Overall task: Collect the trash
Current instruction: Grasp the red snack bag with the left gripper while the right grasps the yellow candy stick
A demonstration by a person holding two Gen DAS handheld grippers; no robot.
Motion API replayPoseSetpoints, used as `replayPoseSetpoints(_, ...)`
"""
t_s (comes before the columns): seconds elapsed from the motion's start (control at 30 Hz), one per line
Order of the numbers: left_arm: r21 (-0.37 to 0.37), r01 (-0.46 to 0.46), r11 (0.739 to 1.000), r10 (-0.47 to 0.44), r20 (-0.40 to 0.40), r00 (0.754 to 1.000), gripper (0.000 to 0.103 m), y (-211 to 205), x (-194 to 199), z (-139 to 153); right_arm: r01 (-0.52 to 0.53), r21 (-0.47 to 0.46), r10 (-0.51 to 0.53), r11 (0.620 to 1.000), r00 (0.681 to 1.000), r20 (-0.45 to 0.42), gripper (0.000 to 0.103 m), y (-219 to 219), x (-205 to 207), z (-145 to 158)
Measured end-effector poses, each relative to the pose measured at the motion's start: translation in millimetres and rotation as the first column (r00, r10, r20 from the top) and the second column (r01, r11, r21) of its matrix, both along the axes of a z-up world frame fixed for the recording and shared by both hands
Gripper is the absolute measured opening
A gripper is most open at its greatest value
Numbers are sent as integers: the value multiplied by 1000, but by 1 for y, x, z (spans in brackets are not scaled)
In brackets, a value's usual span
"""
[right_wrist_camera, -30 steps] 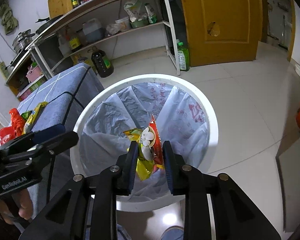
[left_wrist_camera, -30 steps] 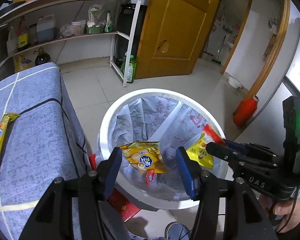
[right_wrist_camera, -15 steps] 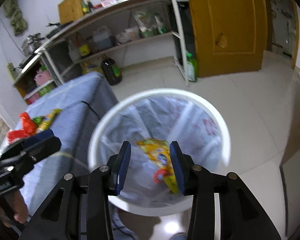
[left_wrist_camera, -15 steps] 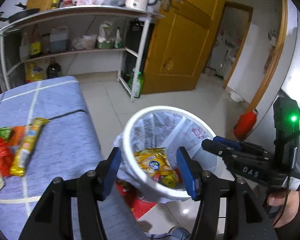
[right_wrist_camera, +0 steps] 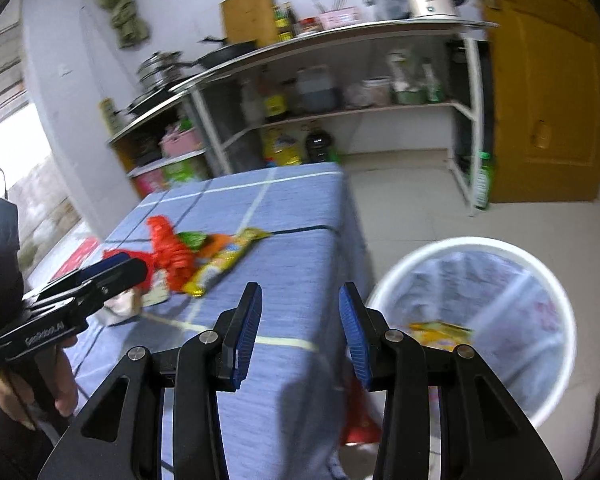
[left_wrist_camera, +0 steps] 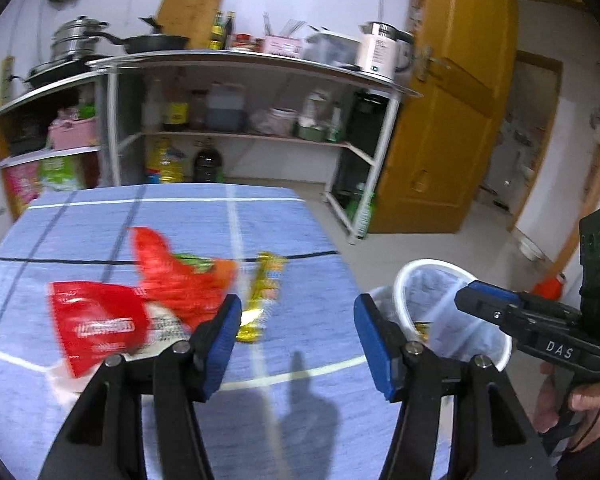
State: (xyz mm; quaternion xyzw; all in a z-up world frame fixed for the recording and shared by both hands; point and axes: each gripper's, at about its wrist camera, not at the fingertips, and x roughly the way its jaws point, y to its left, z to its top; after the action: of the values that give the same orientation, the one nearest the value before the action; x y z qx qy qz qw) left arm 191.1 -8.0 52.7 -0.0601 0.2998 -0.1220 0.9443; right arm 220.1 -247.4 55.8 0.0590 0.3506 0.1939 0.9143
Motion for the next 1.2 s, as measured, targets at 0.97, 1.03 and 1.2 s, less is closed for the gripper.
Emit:
replayPoseSetpoints(0.97,14,-248,969,248,-114,962,65,132,17,-48,-114,20,116,993,977,-178,41,111,73,-41)
replayPoseSetpoints(1.03,27,-245,969,247,-126,961,65,131,22,-50,-111,26,114,993,975,-192,41,115,80,-45)
replayPoseSetpoints(1.2,44,-223,974,227,-141,964,65,126,35,-54,-91,26,94,996,967,-236,41,127,99,-59)
